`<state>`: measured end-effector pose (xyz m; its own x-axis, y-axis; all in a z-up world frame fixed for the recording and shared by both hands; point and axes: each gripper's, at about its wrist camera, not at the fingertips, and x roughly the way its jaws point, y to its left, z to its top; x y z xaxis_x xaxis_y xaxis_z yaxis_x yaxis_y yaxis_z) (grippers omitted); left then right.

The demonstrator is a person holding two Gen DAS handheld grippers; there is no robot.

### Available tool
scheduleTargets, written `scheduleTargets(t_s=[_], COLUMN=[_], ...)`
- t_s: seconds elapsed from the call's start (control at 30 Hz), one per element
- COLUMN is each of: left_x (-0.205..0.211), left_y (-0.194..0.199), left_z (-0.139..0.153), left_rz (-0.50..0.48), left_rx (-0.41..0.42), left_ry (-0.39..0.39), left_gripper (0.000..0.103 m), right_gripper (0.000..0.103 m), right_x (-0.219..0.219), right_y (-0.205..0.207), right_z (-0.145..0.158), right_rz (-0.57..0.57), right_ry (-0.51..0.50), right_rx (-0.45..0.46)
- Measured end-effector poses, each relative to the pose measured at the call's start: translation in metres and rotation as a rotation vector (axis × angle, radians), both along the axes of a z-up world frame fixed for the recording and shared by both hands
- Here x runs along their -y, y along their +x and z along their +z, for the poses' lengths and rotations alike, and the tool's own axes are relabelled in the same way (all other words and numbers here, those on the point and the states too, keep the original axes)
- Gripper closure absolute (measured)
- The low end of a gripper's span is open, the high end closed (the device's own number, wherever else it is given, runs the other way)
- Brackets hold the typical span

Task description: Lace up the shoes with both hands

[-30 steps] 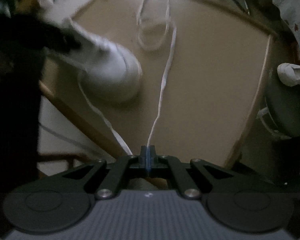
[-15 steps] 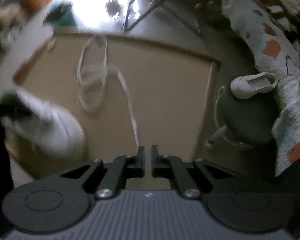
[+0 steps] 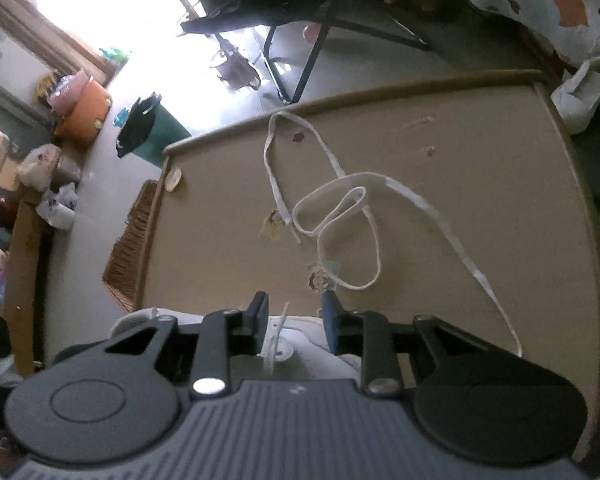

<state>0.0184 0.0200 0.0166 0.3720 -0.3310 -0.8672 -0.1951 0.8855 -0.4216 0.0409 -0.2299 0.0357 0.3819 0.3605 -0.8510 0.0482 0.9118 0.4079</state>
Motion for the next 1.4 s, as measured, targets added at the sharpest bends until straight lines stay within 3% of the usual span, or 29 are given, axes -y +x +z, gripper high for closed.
scheduleTargets(t_s=[0.3,0.5,0.83,1.4], left_x=[0.002,0.003,0.001,0.000], left_y=[-0.002,-0.003,-0.007,-0.009], left_z=[0.001,0.000,0.000,-0.003], left_rz=[0.000,-0.013,-0.054,-0.097], left_rx=[0.005,0.016,0.042,0.060], left_ry=[0.003,0.007,-0.004,-0.009], left_gripper=[0.071,0.071,0.071,0.071], right_gripper=[0.077,0.100,0.101,0.101], right_x=[-0.028,-0.039,-0.051,-0.063], right_y=[-0.009,-0.011,-0.005,-0.015], right_z=[-0.009,-0.003,0.007,-0.006], right_rz=[0.035,0.105,0.269,0.515], right_ry=[-0.102,-0.139,-0.297,-0.594], right_rx=[0.021,0.074,0.152,0.225])
